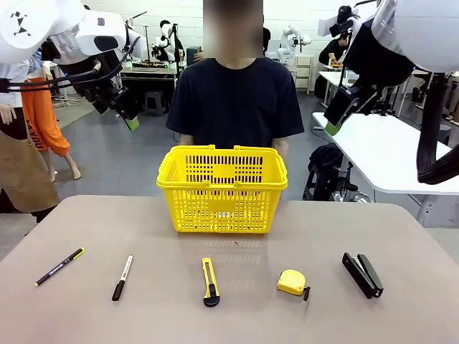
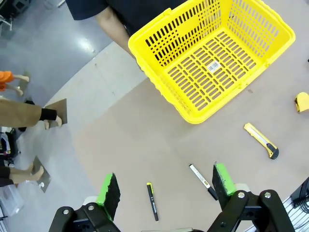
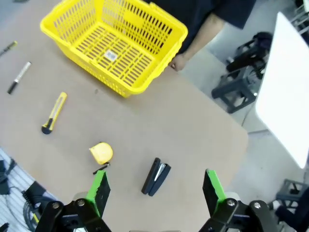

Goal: Place the items the person wants into the basket.
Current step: Pick up the item the person points to and place it in the Market Basket.

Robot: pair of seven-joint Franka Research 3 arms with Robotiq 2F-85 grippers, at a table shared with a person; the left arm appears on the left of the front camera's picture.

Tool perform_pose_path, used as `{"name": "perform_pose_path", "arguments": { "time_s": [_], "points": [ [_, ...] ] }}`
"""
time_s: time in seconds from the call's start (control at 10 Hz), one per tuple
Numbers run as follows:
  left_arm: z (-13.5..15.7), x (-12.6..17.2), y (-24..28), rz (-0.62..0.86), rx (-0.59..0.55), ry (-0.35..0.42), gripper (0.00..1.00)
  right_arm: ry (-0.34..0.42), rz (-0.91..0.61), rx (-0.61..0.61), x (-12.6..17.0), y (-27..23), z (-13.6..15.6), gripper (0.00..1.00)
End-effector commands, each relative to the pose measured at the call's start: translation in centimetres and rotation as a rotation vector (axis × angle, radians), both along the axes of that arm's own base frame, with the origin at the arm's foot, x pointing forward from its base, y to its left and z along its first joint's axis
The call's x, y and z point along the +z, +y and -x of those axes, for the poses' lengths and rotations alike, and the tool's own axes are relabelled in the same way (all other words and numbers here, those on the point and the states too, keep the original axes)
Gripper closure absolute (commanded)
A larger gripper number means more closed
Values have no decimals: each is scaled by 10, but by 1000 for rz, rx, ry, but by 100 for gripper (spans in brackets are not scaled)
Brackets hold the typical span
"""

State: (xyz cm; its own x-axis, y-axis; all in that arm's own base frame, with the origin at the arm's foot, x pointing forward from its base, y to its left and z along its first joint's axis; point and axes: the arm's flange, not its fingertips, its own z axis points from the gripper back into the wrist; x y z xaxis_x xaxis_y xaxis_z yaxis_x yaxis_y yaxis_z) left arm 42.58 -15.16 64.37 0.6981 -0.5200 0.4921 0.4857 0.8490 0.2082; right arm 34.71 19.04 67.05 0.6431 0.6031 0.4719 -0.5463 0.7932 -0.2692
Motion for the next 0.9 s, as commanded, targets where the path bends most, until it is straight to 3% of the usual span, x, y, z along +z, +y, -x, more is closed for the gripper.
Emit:
{"name": "perform_pose_path", "arguments": {
  "time_s": [0.0,0.4,0.5,0.6,0.7,0.8],
  "points": [
    [0,-13,0,-7,-2,24,0,-23,-20,4,10,-3,11,0],
    [-2,-11,-1,-6,0,21,0,-28,-10,3,12,-2,10,0],
    [-10,4,30,133,-260,241,0,78,-199,200,14,-35,18,0],
    [-15,18,63,234,-428,379,0,152,-326,371,14,-76,21,0],
    [-14,29,101,299,-540,433,0,171,-452,435,14,-126,18,0],
    [-2,38,144,306,-607,424,0,150,-559,514,14,-169,31,0]
  ]
}}
